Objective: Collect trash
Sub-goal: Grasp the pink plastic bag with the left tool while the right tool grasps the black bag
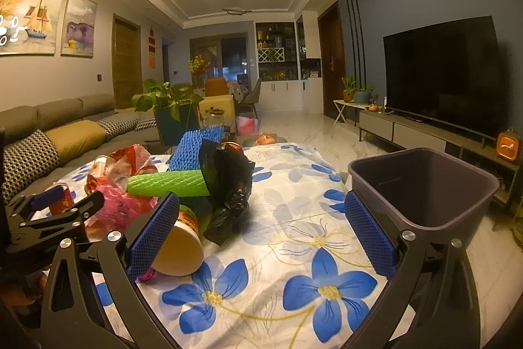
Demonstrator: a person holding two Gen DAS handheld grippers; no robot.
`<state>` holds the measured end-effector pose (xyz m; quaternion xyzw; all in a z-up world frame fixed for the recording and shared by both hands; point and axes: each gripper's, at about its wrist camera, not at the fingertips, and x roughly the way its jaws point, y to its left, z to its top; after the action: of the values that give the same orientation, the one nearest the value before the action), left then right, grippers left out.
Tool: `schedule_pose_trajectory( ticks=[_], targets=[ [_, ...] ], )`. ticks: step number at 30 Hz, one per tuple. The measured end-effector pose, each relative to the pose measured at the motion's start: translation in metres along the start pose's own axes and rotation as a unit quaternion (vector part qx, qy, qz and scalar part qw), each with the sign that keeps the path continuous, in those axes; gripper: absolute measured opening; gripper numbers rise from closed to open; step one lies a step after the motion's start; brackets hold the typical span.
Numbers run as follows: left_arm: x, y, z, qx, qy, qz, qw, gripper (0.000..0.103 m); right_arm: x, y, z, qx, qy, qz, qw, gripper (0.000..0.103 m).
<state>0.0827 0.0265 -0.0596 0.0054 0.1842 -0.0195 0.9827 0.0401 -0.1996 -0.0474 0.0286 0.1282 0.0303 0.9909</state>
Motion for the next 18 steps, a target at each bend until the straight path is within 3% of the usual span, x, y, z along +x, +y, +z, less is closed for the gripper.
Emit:
schedule_pose_trajectory(
  ticks=[6, 8, 9, 11, 14, 18],
  targets=[
    [0.029, 0.002, -0.004, -0.009, 0.035, -0.028, 0.9990, 0.051, 0.025, 0.002, -0.003, -0.003, 0.013, 0.011, 1.000, 0.092],
    [0.034, 0.004, -0.006, -0.012, 0.039, -0.038, 0.9985, 0.035, 0.033, 0.003, -0.004, -0.006, 0.018, 0.016, 1.000, 0.091],
    [0.035, 0.004, -0.006, -0.013, 0.039, -0.042, 0.9983, 0.031, 0.036, 0.004, -0.004, -0.006, 0.019, 0.019, 1.000, 0.090],
    [0.035, 0.005, -0.007, -0.013, 0.039, -0.050, 0.9979, 0.013, 0.044, 0.006, -0.004, -0.010, 0.024, 0.024, 0.999, 0.082],
    [0.031, 0.007, -0.007, -0.013, 0.035, -0.060, 0.9975, 0.004, 0.053, 0.009, -0.004, -0.010, 0.034, 0.032, 0.999, 0.073],
    [0.013, 0.011, -0.001, -0.021, 0.011, -0.069, 0.9973, 0.003, 0.063, 0.013, -0.002, -0.012, 0.044, 0.040, 0.998, 0.069]
  ],
)
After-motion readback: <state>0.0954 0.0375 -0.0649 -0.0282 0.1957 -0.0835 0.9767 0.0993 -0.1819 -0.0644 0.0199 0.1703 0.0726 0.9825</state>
